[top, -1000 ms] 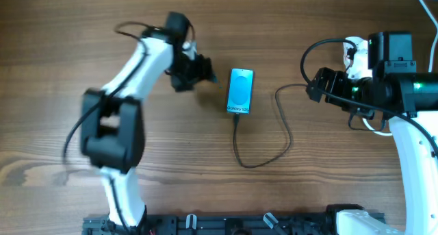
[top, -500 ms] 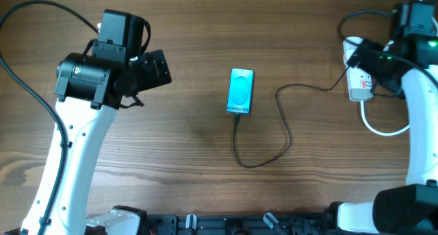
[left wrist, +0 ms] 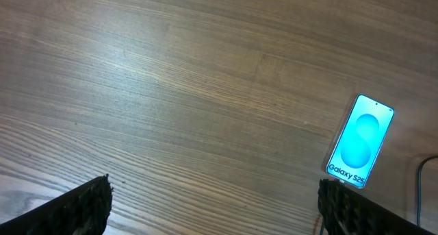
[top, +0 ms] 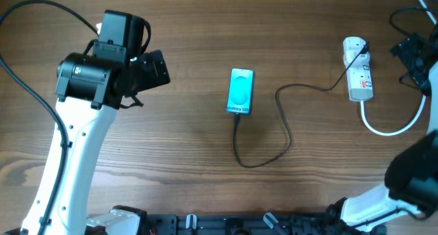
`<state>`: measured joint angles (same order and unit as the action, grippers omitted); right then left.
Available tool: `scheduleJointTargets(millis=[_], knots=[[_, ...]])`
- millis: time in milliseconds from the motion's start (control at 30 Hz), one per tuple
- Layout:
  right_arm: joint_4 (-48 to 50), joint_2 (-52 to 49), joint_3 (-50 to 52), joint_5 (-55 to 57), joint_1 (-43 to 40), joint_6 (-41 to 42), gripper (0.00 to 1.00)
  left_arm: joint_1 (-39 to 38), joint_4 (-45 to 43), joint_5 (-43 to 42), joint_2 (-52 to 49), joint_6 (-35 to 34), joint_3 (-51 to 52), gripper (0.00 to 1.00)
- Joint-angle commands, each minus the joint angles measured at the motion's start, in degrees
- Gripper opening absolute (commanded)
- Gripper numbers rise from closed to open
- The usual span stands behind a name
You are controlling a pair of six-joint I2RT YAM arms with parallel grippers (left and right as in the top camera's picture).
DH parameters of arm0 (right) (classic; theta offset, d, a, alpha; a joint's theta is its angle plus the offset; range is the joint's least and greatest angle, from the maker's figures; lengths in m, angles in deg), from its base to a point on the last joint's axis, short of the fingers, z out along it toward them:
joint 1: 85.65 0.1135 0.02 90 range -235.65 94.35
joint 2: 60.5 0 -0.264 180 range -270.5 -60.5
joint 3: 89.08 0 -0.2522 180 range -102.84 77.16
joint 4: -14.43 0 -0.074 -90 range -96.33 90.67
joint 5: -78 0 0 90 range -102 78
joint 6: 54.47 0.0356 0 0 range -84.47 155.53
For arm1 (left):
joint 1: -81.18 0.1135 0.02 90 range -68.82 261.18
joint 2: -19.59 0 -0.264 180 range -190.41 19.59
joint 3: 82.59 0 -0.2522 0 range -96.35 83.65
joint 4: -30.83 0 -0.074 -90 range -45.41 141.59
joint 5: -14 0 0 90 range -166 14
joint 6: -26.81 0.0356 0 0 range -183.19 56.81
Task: Plug charger to phone and switch on socket
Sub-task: 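Move the right gripper over the white power strip's switch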
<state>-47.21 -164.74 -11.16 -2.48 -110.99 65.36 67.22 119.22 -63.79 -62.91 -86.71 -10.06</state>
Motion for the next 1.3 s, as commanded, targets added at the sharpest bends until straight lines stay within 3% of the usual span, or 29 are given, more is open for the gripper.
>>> scheduleJointTargets(millis=[0,333,1267], knots=[[1.7,-5.7,0.7,0.4,0.0,0.4,1.0,0.0,0.0,1.1,-0.2,-0.9,0.0,1.0],[4.1,-15.5,0.7,-5.2,0.0,0.2,1.0,0.0,0.0,1.1,-0.2,-0.9,0.0,1.0],[14.0,-15.6,7.1,-13.5,0.0,0.5,1.0,0.0,0.0,1.1,-0.2,-0.9,0.0,1.0]])
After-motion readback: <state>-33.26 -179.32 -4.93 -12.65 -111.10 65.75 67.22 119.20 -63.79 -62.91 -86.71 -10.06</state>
